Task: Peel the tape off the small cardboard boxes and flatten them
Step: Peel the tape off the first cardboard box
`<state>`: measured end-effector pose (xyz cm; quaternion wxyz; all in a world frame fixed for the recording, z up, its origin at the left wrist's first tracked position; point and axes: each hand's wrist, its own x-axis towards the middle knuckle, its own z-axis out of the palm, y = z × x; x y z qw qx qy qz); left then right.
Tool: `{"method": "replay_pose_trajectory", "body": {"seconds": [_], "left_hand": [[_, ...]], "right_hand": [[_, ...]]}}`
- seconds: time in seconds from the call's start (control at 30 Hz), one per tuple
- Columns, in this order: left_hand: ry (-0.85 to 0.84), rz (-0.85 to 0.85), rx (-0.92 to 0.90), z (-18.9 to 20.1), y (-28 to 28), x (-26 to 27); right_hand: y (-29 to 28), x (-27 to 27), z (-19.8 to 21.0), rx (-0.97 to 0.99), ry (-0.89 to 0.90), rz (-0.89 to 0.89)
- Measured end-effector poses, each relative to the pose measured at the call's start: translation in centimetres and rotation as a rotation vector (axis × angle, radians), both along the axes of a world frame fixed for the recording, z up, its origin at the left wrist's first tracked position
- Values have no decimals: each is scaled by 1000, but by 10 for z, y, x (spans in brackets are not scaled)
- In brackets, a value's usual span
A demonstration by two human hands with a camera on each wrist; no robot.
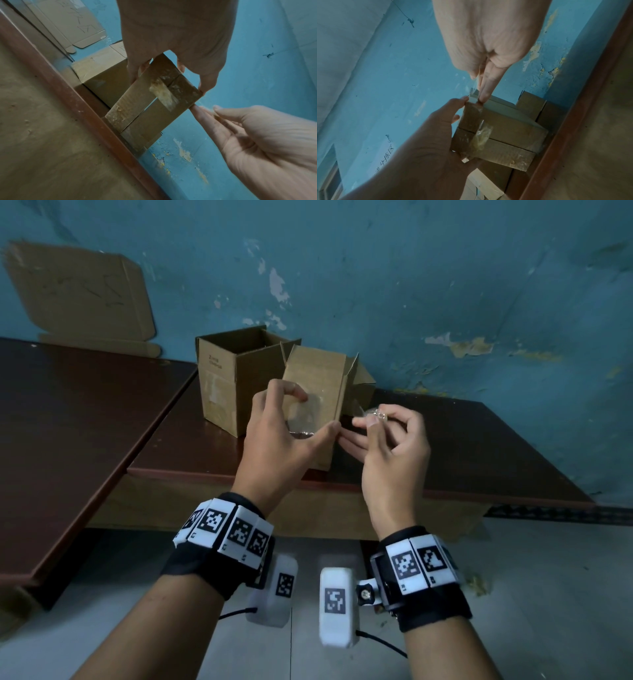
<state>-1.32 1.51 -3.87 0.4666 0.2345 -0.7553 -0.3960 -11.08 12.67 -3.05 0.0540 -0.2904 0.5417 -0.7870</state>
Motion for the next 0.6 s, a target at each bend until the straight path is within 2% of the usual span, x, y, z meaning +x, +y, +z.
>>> {"method": "replay_pose_trajectory", "body": {"seconds": [0.23, 0.37, 0.5, 0.6], "left_hand": [[57, 127, 42, 0, -3, -2], [81, 176, 100, 2, -7, 2], [106, 220, 139, 5, -7, 5], [114, 210, 119, 5, -6, 5]], "right_hand": [[-5, 5, -4, 71, 75, 23], [-4, 3, -7, 200, 215, 32], [-3, 9, -8, 307, 328, 122], [-11, 11, -16, 412, 440, 74]]}}
